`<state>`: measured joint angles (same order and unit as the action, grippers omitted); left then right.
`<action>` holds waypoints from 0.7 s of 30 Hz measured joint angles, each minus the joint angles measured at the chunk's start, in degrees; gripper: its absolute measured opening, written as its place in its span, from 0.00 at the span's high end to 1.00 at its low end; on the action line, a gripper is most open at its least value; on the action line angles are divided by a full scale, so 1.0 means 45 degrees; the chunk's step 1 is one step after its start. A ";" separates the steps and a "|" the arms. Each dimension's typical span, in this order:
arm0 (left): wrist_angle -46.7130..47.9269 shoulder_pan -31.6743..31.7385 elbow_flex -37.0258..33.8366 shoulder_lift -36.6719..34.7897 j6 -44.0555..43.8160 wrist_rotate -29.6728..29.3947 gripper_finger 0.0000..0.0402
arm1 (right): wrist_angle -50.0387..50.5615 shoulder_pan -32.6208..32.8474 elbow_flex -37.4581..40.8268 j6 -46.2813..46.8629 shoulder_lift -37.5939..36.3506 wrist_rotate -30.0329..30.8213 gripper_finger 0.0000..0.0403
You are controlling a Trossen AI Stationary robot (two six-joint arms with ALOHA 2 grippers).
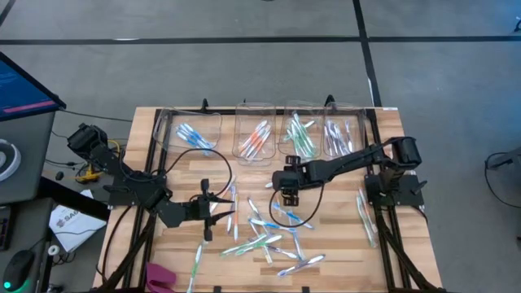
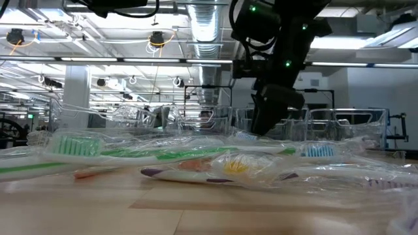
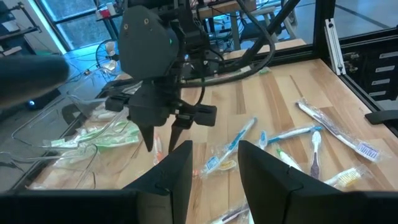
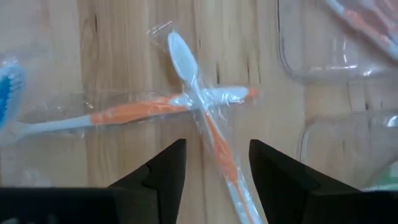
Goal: Pick & Place Toothbrushes
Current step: Put the orange toothbrush into the middle left transparent bin
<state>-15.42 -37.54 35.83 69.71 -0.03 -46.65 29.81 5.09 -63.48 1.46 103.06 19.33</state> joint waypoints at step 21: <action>-0.0005 0.0000 0.0000 0.0003 -0.0007 0.0003 0.70 | 0.0551 0.0019 -0.0661 -0.0412 0.1692 -0.0243 0.62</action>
<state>-15.44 -37.54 35.83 69.72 -0.07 -46.64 32.28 5.17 -66.46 -0.39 110.67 18.24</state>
